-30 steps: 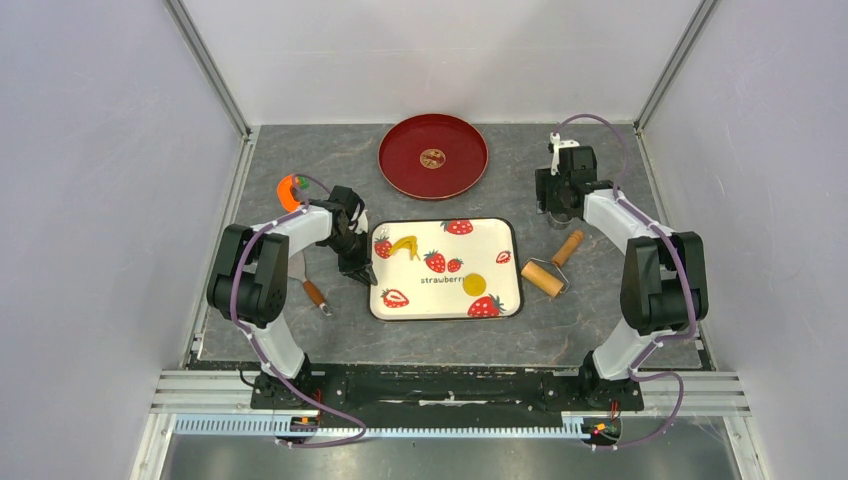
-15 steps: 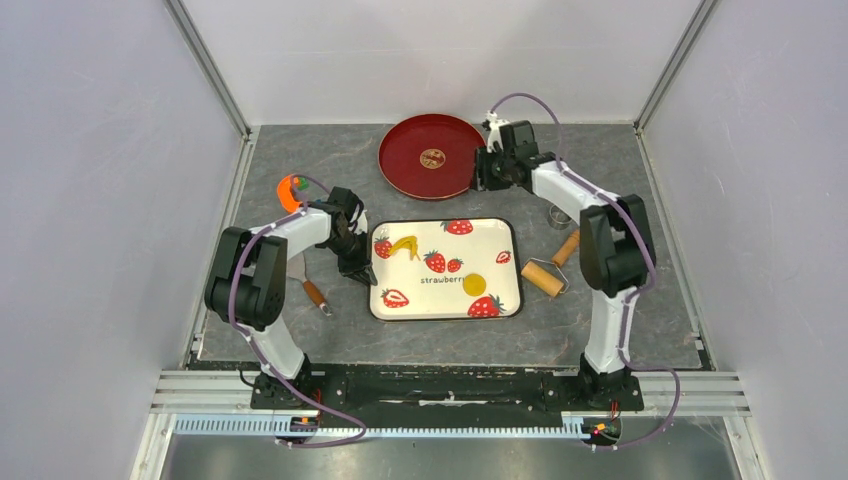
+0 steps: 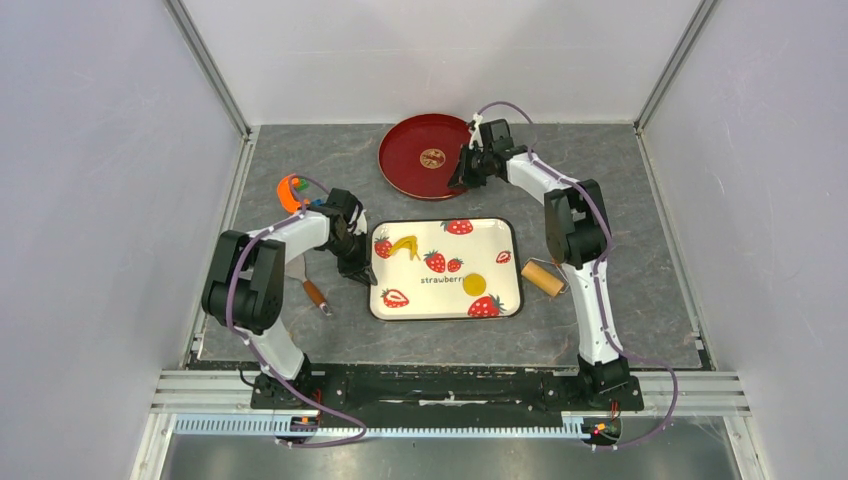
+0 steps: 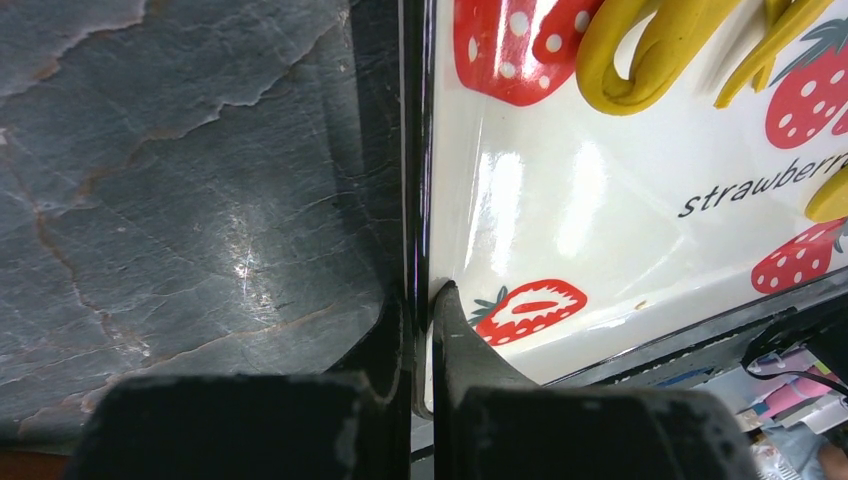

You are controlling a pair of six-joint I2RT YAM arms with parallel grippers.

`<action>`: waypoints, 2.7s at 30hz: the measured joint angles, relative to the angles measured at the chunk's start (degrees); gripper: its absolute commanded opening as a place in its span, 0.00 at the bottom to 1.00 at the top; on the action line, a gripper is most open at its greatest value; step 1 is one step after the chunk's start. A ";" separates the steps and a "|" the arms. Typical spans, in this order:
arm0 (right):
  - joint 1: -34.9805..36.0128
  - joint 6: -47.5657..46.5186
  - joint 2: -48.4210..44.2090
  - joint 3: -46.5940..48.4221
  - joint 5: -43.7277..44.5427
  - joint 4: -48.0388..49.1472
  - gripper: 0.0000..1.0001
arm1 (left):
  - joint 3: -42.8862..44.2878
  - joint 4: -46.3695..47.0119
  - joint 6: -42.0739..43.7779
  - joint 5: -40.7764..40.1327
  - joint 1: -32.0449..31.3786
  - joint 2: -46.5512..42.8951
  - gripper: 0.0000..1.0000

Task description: Roll out the dumpling wrappers from the dough

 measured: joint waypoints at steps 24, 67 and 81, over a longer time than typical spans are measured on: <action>-0.15 -15.21 -17.14 -26.60 -4.33 -11.78 0.10 | -6.19 -1.99 -3.52 2.86 -2.75 -7.89 0.02; -0.76 -18.40 -34.80 -36.92 2.80 -9.38 0.94 | -9.70 -12.83 -24.68 -26.58 10.38 -23.17 0.64; -1.42 -17.92 -34.80 -36.92 2.82 -9.14 0.96 | -13.79 -8.41 -23.54 -23.67 10.38 -19.06 0.02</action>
